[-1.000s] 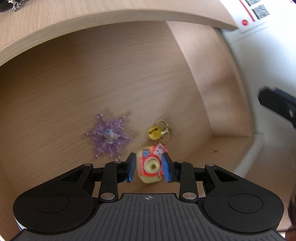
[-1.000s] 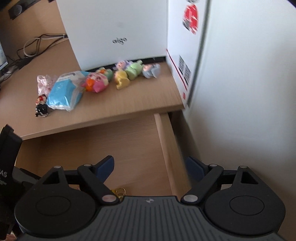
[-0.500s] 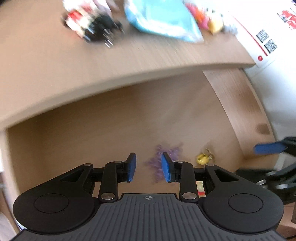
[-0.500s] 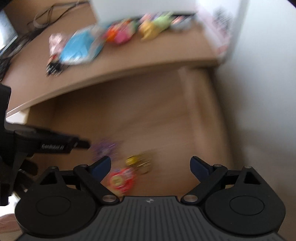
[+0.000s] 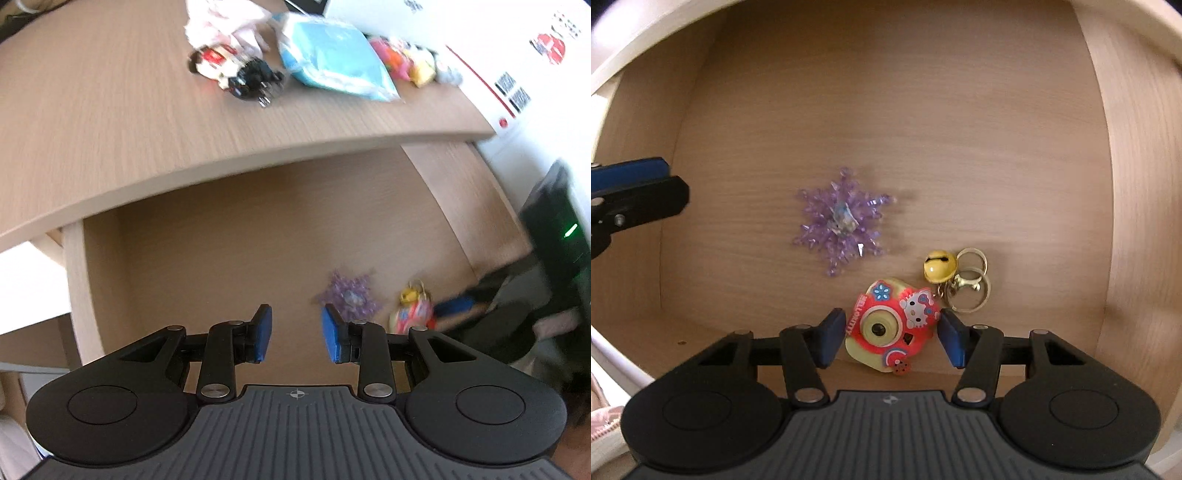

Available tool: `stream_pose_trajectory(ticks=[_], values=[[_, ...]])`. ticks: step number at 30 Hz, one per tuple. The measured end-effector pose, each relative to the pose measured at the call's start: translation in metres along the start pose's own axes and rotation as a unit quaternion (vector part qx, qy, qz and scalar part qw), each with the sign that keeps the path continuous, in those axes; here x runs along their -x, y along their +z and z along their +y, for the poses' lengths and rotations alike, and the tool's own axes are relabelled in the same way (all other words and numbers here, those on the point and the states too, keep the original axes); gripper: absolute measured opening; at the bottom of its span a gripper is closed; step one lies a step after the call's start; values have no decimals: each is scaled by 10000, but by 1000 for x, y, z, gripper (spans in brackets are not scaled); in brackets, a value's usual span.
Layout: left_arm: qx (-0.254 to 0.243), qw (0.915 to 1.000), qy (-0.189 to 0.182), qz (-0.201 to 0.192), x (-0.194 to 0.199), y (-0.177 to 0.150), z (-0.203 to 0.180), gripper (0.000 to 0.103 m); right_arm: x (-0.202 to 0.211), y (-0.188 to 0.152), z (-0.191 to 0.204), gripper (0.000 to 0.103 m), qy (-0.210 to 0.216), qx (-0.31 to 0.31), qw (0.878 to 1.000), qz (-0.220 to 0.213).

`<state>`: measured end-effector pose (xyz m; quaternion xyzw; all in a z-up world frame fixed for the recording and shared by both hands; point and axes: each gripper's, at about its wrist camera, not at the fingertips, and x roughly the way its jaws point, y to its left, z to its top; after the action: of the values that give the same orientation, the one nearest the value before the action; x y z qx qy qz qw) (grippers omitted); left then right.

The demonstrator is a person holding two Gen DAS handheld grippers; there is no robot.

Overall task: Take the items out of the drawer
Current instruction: 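Lower both grippers into the drawer toward the cat-face keychain and purple snowflake, then grasp the purple snowflake with the left gripper while the right gripper grasps the red cat-face keychain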

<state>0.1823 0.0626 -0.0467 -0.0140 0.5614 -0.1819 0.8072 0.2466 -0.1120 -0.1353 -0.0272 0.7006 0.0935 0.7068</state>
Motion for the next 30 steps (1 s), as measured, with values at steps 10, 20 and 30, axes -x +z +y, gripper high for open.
stream_pose_trajectory(ticks=[10, 20, 30], values=[[-1189, 9891, 85, 864, -59, 2, -33, 33, 65, -23, -45, 52, -263, -886, 9847, -1475], [-1767, 9755, 28, 1308, -76, -5, -56, 62, 44, -42, -68, 52, -327, -1367, 9697, -2000], [-1407, 9870, -65, 771, -63, 15, -62, 59, 39, -56, -80, 52, 158, -1759, 9643, -1974]])
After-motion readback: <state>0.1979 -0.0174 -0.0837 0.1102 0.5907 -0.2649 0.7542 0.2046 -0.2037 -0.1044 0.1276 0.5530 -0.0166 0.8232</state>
